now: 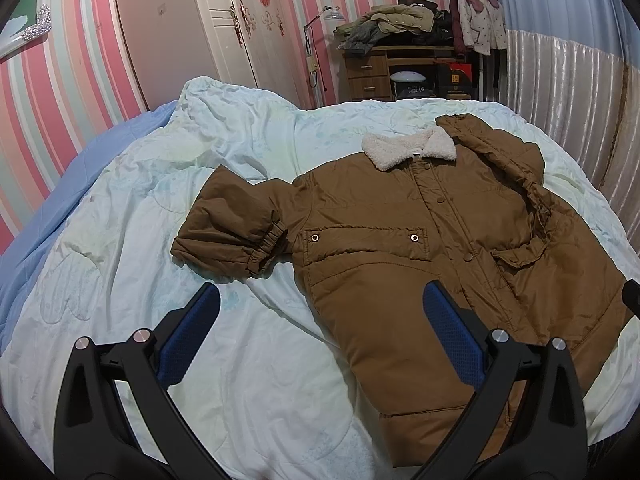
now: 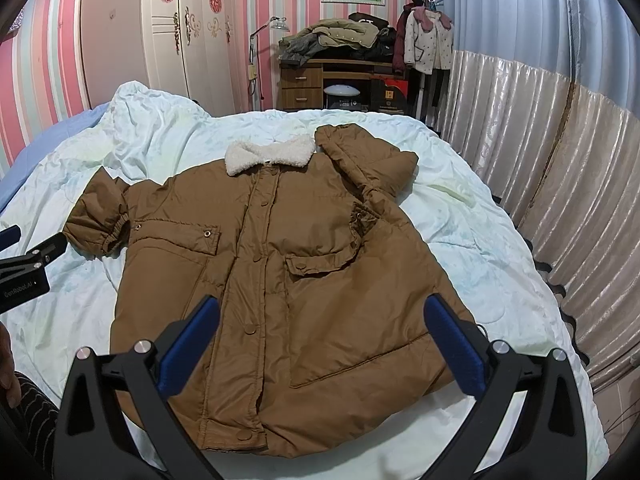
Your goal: Fold large clothes
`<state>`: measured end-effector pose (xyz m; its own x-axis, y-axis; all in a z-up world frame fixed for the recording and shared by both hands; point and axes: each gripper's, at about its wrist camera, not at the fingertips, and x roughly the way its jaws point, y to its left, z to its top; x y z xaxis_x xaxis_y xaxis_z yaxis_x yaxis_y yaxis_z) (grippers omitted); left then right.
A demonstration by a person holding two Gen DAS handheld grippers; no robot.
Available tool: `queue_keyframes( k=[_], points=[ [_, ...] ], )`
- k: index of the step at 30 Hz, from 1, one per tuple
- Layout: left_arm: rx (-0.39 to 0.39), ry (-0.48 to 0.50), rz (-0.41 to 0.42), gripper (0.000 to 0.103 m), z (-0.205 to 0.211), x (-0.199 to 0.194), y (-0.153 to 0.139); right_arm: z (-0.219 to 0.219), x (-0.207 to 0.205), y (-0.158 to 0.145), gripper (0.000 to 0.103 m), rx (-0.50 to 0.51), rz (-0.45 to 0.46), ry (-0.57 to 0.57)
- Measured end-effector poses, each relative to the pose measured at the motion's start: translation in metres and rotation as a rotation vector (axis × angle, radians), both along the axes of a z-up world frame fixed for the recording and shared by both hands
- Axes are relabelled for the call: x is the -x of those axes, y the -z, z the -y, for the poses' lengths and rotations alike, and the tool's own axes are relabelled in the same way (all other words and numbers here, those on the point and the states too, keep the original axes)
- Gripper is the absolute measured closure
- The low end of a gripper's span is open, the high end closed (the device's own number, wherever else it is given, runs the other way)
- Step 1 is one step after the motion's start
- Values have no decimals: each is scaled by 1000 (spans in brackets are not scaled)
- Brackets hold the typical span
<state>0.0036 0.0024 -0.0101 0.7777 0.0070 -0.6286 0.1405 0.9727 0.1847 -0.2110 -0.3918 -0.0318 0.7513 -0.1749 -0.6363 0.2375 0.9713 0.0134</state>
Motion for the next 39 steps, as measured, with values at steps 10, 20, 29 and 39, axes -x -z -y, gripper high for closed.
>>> queue_keyframes(
  k=[10,20,29,39],
  points=[
    [-3,-1,1,3,1,0,1,0,0,-1,1,2,2,1],
    [-4,0,0,3,1,0,1,2,0,-3,1,2,5,2],
    [-5,0,1,3,2,0,1,3,0,-4,1,3,5,2],
    [-9,-1,-4,3,2,1,3,3,0,-3,1,4,5,2]
  ],
)
